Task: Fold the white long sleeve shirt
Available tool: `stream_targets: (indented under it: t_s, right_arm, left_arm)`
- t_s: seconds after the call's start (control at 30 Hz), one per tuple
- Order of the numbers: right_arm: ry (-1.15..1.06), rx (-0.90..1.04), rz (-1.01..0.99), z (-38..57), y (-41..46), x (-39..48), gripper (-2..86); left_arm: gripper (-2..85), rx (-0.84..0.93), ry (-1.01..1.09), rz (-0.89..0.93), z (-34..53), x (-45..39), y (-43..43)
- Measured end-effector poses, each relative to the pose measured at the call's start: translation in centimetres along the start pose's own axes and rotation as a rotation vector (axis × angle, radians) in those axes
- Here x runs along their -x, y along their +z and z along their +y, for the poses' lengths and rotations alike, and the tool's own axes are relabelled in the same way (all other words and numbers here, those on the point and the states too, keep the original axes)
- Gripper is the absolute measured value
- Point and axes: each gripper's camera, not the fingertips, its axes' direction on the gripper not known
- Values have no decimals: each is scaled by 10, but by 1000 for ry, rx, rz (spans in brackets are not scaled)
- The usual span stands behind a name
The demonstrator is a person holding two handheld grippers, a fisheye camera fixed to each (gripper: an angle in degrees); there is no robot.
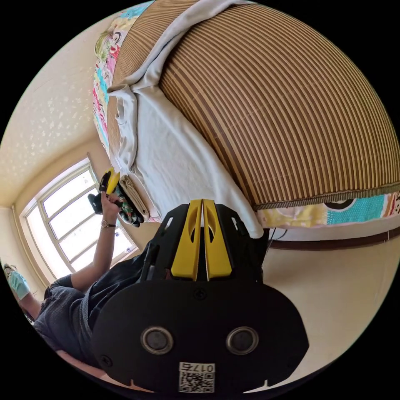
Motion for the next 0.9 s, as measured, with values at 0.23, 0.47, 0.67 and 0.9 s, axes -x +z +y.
stream_targets:
  t_s: [0.23, 0.47, 0.67, 0.9]
  right_arm:
    - [30, -31, -145, 12, -6, -5, 14]
    - [71, -230, -319, -4, -42, -10, 53]
    - [245, -615, -576, -36, -90, -31, 83]
    - [416, -766, -779, -90, -78, -59, 75]
  left_arm:
    - [85, 231, -34, -119, -16, 49, 85]
    - [33, 128, -304, 155, -18, 154, 41]
    - [53, 112, -221, 70, -15, 144, -4]
    - [52, 177, -189, 110, 32, 107, -13]
